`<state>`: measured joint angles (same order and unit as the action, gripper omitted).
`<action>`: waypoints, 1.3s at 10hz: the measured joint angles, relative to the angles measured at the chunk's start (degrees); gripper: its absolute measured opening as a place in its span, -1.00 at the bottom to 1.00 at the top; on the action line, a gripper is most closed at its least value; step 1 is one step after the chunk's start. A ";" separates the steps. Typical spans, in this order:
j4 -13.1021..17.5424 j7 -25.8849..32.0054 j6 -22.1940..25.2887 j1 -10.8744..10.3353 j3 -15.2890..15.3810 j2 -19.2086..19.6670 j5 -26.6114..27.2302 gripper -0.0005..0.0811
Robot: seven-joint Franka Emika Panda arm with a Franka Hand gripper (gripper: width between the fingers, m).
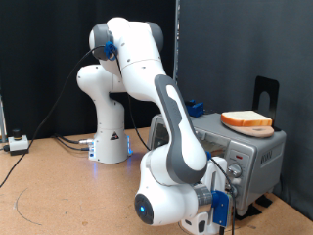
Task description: Make a piece of toast with the oven
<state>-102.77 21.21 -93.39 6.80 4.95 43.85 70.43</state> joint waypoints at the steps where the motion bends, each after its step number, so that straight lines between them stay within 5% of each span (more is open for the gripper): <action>1: -1.23 5.76 -0.77 0.11 0.05 -0.46 1.91 -0.75; 6: -8.47 35.71 -1.46 1.50 0.45 -2.08 14.43 -0.74; 13: -8.17 35.02 -3.26 1.56 0.07 -2.13 15.33 -0.66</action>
<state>-110.94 56.23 -96.65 8.36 5.02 41.73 85.76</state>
